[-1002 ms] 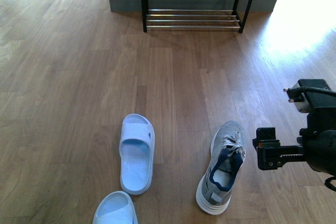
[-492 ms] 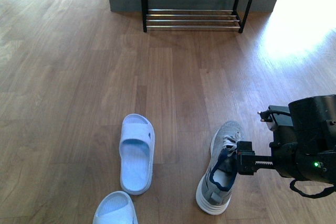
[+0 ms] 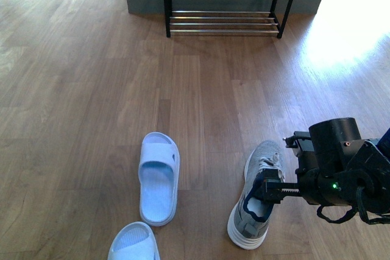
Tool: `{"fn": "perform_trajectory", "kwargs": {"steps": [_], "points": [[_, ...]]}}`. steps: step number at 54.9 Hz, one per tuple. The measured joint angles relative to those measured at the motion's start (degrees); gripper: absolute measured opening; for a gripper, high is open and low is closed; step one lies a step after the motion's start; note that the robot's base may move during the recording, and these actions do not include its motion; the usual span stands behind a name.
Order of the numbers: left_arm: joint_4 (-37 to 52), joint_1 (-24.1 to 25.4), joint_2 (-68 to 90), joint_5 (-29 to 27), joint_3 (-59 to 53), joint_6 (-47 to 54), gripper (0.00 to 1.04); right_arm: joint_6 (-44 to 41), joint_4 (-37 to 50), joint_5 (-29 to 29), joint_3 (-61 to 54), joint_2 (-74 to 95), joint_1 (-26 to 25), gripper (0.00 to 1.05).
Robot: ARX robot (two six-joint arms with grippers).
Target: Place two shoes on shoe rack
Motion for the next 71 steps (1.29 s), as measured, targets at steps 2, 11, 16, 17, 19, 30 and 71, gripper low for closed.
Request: {"fn": "perform_trajectory", "kwargs": {"steps": [2,11,16,17,19,30,71], "points": [[0.0,0.0,0.0,0.0,0.0,0.0,0.02,0.0,-0.2,0.0,0.6,0.6,-0.1,0.95],[0.0,0.0,0.0,0.0,0.0,0.0,0.02,0.5,-1.9,0.3,4.7,4.3,-0.8,0.95],[0.0,0.0,0.0,0.0,0.0,0.0,0.02,1.4,-2.6,0.7,8.3,7.1,-1.6,0.95],[0.0,0.0,0.0,0.0,0.0,0.0,0.02,1.6,-2.6,1.0,8.9,7.4,-1.7,0.95],[0.0,0.0,0.0,0.0,0.0,0.0,0.02,2.1,-3.0,1.6,9.9,8.0,-1.9,0.92],[0.0,0.0,0.0,0.0,0.0,0.0,0.02,3.2,-5.0,3.4,13.2,9.2,-2.3,0.67],[0.0,0.0,0.0,0.0,0.0,0.0,0.02,-3.4,-0.2,8.6,5.9,5.3,-7.1,0.01]]}}
